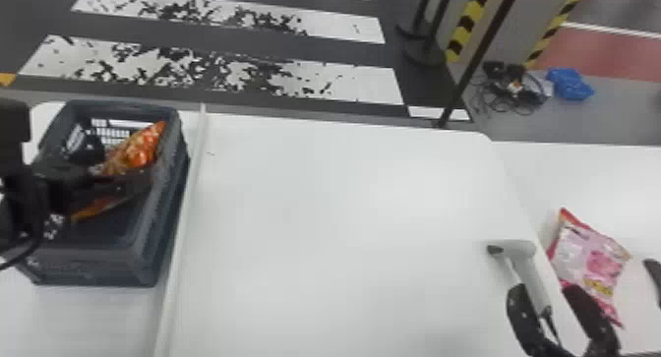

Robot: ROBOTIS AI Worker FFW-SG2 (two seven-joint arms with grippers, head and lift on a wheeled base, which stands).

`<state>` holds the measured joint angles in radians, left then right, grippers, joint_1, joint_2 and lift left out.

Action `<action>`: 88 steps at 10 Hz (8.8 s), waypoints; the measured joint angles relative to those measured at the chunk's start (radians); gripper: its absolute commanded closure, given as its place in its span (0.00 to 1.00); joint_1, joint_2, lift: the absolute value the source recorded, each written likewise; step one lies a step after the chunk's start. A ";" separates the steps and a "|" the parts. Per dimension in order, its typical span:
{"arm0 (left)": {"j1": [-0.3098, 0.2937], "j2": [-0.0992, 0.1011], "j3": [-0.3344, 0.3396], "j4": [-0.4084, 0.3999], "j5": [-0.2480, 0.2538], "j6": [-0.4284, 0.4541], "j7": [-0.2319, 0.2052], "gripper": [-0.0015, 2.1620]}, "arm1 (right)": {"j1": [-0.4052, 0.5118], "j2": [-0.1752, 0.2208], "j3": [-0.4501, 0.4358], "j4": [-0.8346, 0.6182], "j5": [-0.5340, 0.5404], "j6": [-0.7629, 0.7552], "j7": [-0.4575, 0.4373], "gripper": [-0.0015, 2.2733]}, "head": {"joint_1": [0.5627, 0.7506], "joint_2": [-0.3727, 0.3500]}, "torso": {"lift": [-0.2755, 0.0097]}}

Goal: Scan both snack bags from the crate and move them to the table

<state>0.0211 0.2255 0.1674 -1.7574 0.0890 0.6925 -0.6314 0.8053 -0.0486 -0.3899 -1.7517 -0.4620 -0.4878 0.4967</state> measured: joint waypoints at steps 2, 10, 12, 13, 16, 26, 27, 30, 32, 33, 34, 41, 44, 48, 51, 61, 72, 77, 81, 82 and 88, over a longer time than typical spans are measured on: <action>-0.003 0.001 0.002 0.029 -0.005 -0.020 -0.001 0.04 | 0.000 0.000 0.001 0.000 -0.002 0.002 0.000 0.06 | 0.70 0.28 | 0.66; 0.058 0.012 0.040 0.036 0.041 -0.169 -0.014 0.99 | 0.021 0.012 -0.007 -0.004 -0.035 -0.004 0.023 0.07 | 0.70 0.30 | 0.66; 0.107 0.011 0.063 -0.005 0.060 -0.200 -0.022 0.99 | 0.022 0.012 -0.009 -0.001 -0.046 -0.004 0.023 0.07 | 0.70 0.29 | 0.66; 0.134 0.008 0.076 -0.030 0.072 -0.212 -0.023 0.99 | 0.022 0.012 -0.012 -0.001 -0.051 -0.004 0.023 0.07 | 0.70 0.29 | 0.66; 0.216 0.010 0.127 -0.171 0.079 -0.161 -0.054 0.28 | 0.035 0.012 -0.031 0.005 -0.081 -0.004 0.063 0.07 | 0.70 0.28 | 0.66; -0.035 0.410 0.000 0.049 0.096 -0.032 -0.313 0.04 | 0.045 0.049 0.025 0.054 -0.027 -0.153 0.131 0.06 | 0.70 0.51 | 0.66; -0.072 0.424 -0.043 0.061 0.097 -0.026 -0.321 0.04 | 0.045 0.049 0.028 0.053 -0.027 -0.163 0.131 0.06 | 0.70 0.50 | 0.66; -0.182 0.476 -0.202 0.098 0.083 0.026 -0.351 0.04 | 0.071 0.049 0.002 0.012 -0.058 -0.134 0.128 0.06 | 0.70 0.42 | 0.66; -0.246 0.509 -0.305 0.120 0.060 0.064 -0.384 0.04 | 0.079 0.049 -0.008 0.001 -0.077 -0.127 0.129 0.06 | 0.70 0.38 | 0.66; -0.279 0.527 -0.352 0.134 0.051 0.076 -0.400 0.04 | 0.082 0.049 -0.009 -0.001 -0.082 -0.127 0.131 0.06 | 0.70 0.38 | 0.66; -0.301 0.548 -0.386 0.140 0.045 0.082 -0.408 0.04 | 0.085 0.049 -0.012 -0.004 -0.083 -0.127 0.131 0.06 | 0.70 0.38 | 0.66; -0.416 0.553 -0.634 0.268 -0.001 -0.028 -0.374 0.04 | 0.086 0.049 -0.021 -0.040 -0.070 -0.079 0.130 0.06 | 0.70 0.35 | 0.66; -0.474 0.546 -0.682 0.356 -0.028 -0.180 -0.327 0.04 | 0.091 0.049 -0.038 -0.040 -0.072 -0.075 0.131 0.06 | 0.70 0.35 | 0.66; -0.519 0.508 -0.749 0.496 -0.059 -0.355 -0.303 0.04 | 0.079 0.049 -0.037 -0.051 -0.068 -0.030 0.130 0.06 | 0.70 0.35 | 0.66; -0.531 0.456 -0.783 0.583 -0.088 -0.447 -0.292 0.90 | 0.088 0.049 -0.061 -0.066 -0.080 0.010 0.131 0.06 | 0.70 0.30 | 0.66; -0.154 0.548 -0.420 0.239 -0.066 -0.420 -0.207 0.98 | 0.091 0.049 -0.131 -0.058 -0.190 0.072 0.201 0.06 | 0.70 0.29 | 0.66; 0.017 0.539 -0.281 0.064 -0.116 -0.395 -0.043 0.98 | 0.058 0.049 -0.190 -0.079 -0.220 0.281 0.206 0.06 | 0.70 0.30 | 0.66; 0.008 0.540 -0.245 -0.010 -0.049 -0.396 -0.042 0.98 | 0.064 0.049 -0.210 -0.108 -0.239 0.318 0.206 0.06 | 0.70 0.25 | 0.66; 0.043 0.530 -0.233 -0.029 -0.055 -0.355 -0.046 0.98 | 0.064 0.049 -0.218 -0.112 -0.251 0.345 0.209 0.06 | 0.70 0.25 | 0.66; 0.062 0.528 -0.219 -0.053 -0.051 -0.355 -0.045 0.98 | 0.064 0.049 -0.219 -0.112 -0.251 0.348 0.210 0.06 | 0.70 0.24 | 0.66; 0.140 0.521 -0.077 -0.265 0.012 -0.289 -0.036 0.98 | 0.063 0.049 -0.236 -0.113 -0.271 0.358 0.215 0.06 | 0.70 0.18 | 0.66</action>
<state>0.1614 0.7467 0.0908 -2.0227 0.1011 0.4031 -0.6672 0.8687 0.0000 -0.6261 -1.8647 -0.7330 -0.1296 0.7118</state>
